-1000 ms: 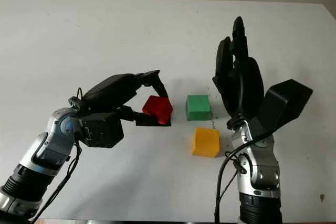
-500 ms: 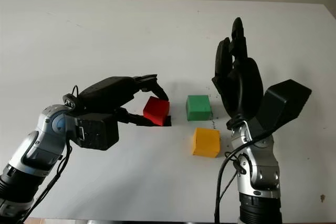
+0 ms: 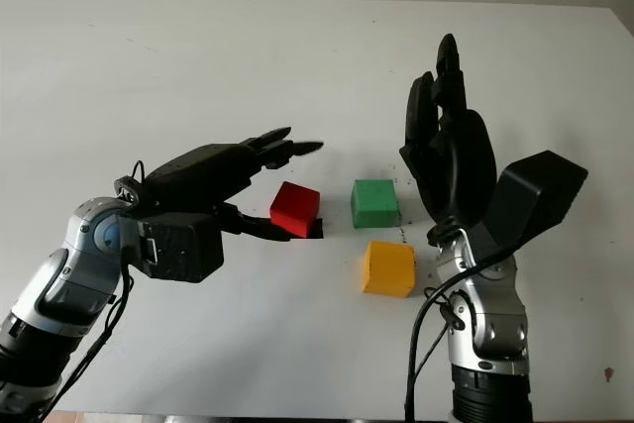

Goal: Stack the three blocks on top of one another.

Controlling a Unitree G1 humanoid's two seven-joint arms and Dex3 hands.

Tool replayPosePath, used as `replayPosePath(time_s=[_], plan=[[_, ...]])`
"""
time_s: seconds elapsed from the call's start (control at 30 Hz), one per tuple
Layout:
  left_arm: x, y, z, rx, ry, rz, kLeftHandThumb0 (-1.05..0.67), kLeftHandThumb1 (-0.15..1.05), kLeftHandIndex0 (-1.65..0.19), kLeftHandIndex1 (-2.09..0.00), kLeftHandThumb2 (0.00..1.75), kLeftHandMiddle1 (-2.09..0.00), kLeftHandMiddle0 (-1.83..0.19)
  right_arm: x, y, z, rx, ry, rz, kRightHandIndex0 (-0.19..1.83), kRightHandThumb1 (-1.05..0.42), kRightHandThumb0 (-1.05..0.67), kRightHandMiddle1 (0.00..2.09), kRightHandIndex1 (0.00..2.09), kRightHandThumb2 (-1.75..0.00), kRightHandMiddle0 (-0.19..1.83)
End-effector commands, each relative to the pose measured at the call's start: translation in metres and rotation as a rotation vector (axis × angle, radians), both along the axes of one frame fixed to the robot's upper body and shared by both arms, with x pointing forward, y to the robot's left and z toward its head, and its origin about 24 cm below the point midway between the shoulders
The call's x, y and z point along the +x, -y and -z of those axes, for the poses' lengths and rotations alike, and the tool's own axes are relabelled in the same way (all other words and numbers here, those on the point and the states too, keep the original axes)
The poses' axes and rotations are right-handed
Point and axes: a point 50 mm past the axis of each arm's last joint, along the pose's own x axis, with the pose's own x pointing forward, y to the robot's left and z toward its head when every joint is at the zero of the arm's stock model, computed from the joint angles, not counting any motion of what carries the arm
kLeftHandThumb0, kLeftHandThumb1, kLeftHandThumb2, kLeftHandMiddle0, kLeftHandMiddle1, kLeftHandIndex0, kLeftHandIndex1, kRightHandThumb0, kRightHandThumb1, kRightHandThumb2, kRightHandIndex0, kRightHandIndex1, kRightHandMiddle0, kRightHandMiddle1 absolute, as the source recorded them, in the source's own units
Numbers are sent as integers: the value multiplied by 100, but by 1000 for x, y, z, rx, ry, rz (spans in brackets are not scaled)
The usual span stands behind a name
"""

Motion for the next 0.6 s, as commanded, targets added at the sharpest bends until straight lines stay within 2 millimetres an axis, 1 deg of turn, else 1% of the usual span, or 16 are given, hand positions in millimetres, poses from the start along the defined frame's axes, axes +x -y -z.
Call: replayPosePath(time_s=[0.0, 0.03, 0.1, 0.13, 0.2, 0.33, 0.37, 0.4, 0.47, 0.57], plan=[[4, -7, -9, -117, 37, -46, -74, 104, 19, 0, 16, 0, 19, -2, 5, -4, -18, 18, 10, -19, -105, -70, 0, 0, -61, -19], [7, -11, -13, -167, 60, -74, -78, 104, 19, 0, 24, 0, 19, -2, 7, -5, -20, 20, 11, -19, -105, -70, 0, 0, -60, -19], [13, -21, -19, -303, 96, -126, -81, 105, 19, 0, 31, 0, 19, 0, 10, -8, -30, 25, 6, -19, -105, -70, 0, 0, -60, -19], [16, -26, -21, -348, 103, -149, -83, 105, 19, 0, 39, 0, 19, 0, 12, -10, -37, 27, 2, -19, -105, -70, 0, 0, -59, -19], [20, -35, -24, -401, 125, -203, -85, 105, 19, 0, 48, 0, 19, 1, 15, -14, -72, 36, -2, -19, -105, -70, 0, 0, -58, -19], [19, -48, -30, -554, 155, -232, -85, 105, 19, 0, 63, 0, 19, 3, 28, -30, -236, 46, 25, -19, -105, -70, 0, 0, -55, -19], [16, -50, -30, -606, 150, -225, -85, 105, 19, 0, 65, 0, 19, 3, 31, -34, -263, 58, 34, -19, -105, -68, 1, 0, -49, -18], [12, -54, -27, -688, 141, -211, -83, 105, 19, 0, 65, 0, 19, 3, 36, -40, -343, 82, 49, -19, -105, -67, 2, 0, -45, -17], [7, -60, -24, -803, 120, -181, -81, 105, 19, 0, 61, 0, 19, 3, 42, -48, -444, 108, 54, -16, -105, -67, 4, 2, -40, -14], [0, -67, -21, -943, 79, -131, -79, 105, 19, 0, 61, 0, 19, 5, 51, -61, -531, 99, 29, -18, -105, -70, 5, 2, -30, -12]])
